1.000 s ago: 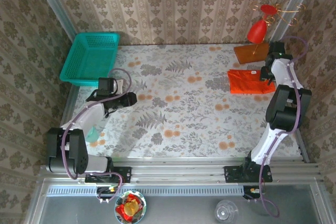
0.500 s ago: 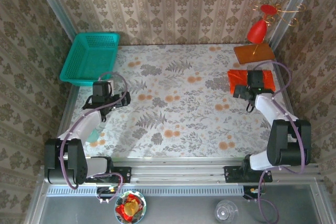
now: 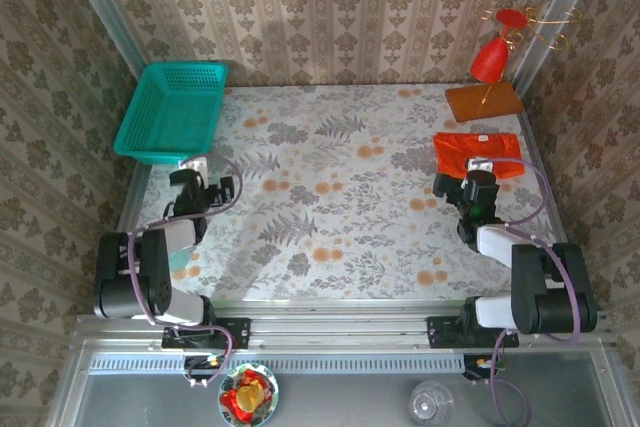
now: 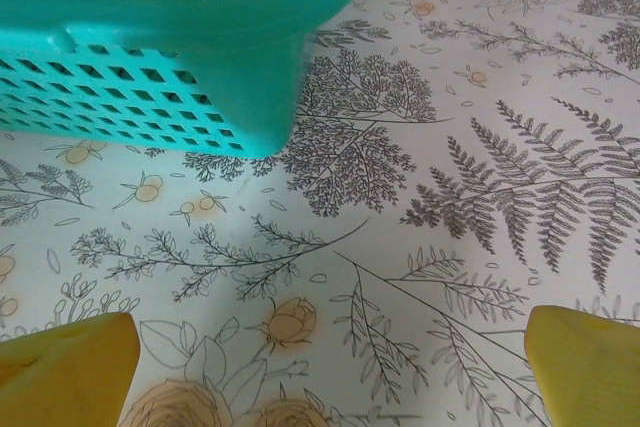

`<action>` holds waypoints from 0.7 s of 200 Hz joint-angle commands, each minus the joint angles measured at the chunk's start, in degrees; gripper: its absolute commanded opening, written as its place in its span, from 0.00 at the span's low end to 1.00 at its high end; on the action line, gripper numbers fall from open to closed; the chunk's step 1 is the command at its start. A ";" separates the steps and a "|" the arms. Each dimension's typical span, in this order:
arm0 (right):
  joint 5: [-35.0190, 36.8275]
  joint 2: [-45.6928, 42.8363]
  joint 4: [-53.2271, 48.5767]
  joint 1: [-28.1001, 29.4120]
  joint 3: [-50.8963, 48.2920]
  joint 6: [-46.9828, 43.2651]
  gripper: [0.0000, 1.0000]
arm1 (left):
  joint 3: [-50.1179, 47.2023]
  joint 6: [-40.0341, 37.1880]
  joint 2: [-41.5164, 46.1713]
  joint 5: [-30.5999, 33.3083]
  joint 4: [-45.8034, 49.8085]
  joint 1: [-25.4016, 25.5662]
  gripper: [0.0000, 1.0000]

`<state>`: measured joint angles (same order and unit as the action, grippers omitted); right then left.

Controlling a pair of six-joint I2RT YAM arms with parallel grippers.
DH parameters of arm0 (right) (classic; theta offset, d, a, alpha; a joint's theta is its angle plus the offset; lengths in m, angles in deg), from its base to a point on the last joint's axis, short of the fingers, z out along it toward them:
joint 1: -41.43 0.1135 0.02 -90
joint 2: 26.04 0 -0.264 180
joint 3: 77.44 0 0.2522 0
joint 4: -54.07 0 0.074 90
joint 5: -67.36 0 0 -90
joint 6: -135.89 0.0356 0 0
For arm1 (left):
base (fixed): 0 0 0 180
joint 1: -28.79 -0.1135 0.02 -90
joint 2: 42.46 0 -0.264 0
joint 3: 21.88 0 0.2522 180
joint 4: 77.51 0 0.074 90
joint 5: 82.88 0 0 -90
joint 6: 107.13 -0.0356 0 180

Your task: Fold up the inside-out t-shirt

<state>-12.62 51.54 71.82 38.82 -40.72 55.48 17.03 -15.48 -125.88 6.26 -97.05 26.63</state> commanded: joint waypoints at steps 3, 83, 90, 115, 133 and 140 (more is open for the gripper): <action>-1.87 3.92 14.37 0.18 -0.84 -1.89 1.00 | -1.78 -1.50 -1.02 -6.09 -13.39 -1.81 1.00; -3.70 9.66 18.18 2.88 -0.37 -5.90 1.00 | -3.38 -6.83 -5.73 2.09 -20.61 4.15 1.00; -3.74 9.92 19.08 2.88 -0.54 -5.89 1.00 | -3.73 -7.13 -5.80 2.56 -21.50 4.55 1.00; -3.44 9.84 18.33 3.22 -0.23 -6.24 1.00 | -4.61 -7.51 -5.73 3.02 -23.08 4.98 1.00; -3.25 9.83 18.02 3.31 -0.13 -6.33 1.00 | -3.79 -7.10 -5.75 2.93 -21.50 4.73 1.00; -3.25 9.87 18.21 3.39 -0.11 -6.41 1.00 | -3.70 -7.04 -5.87 3.28 -21.47 4.70 1.00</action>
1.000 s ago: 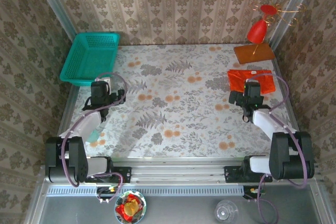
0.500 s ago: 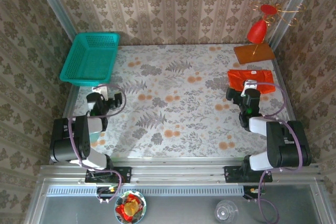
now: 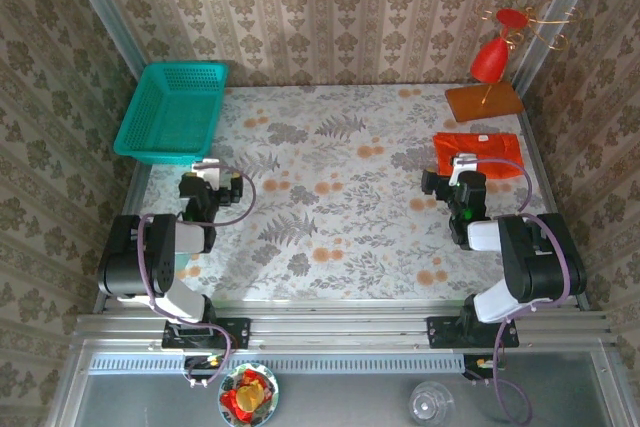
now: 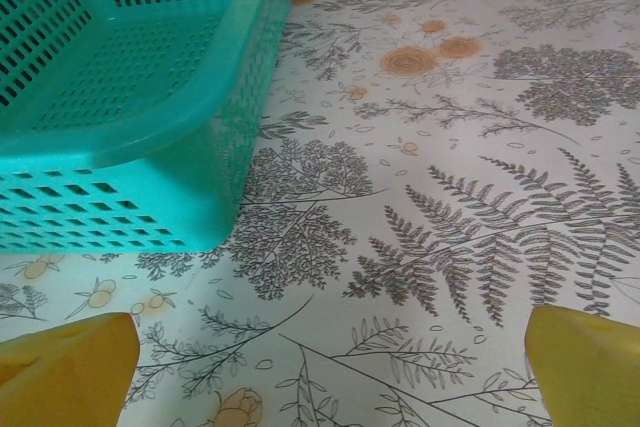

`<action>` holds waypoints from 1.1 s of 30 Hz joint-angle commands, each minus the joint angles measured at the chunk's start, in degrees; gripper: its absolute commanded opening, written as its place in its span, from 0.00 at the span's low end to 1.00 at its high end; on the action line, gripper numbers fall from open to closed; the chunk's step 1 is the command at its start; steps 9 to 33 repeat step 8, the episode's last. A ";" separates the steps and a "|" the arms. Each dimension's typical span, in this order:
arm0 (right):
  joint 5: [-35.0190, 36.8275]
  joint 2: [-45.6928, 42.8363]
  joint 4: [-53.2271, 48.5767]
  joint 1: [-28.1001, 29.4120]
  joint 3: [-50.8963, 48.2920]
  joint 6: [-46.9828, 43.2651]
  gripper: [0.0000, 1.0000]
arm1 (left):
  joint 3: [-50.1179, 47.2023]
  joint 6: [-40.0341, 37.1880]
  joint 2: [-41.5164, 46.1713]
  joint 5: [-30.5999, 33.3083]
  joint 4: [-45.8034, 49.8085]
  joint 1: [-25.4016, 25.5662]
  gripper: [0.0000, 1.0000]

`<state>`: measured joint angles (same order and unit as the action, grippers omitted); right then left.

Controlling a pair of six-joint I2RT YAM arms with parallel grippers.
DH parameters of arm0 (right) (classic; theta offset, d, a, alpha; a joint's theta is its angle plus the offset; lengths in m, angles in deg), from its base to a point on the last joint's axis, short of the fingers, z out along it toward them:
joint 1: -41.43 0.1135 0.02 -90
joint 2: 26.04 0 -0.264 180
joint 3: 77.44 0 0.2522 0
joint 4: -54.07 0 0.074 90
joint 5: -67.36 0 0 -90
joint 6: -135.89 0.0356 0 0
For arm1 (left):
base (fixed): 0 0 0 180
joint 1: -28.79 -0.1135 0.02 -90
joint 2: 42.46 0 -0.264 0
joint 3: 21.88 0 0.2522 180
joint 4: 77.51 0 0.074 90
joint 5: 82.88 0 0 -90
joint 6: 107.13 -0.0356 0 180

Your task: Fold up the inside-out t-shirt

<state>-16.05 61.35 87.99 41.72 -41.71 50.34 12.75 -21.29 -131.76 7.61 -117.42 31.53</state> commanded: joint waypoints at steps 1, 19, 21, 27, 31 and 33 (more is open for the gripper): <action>0.18 0.10 2.05 0.49 0.92 -1.28 1.00 | 0.58 -1.21 0.05 1.90 -1.09 -0.19 1.00; 0.59 -0.03 2.71 0.77 0.28 -1.47 1.00 | 0.31 -0.88 0.17 2.61 -1.54 -0.35 1.00; 0.59 -0.03 2.71 0.77 0.28 -1.47 1.00 | 0.31 -0.88 0.17 2.61 -1.54 -0.35 1.00; 0.59 -0.03 2.71 0.77 0.28 -1.47 1.00 | 0.31 -0.88 0.17 2.61 -1.54 -0.35 1.00; 0.59 -0.03 2.71 0.77 0.28 -1.47 1.00 | 0.31 -0.88 0.17 2.61 -1.54 -0.35 1.00; 0.59 -0.03 2.71 0.77 0.28 -1.47 1.00 | 0.31 -0.88 0.17 2.61 -1.54 -0.35 1.00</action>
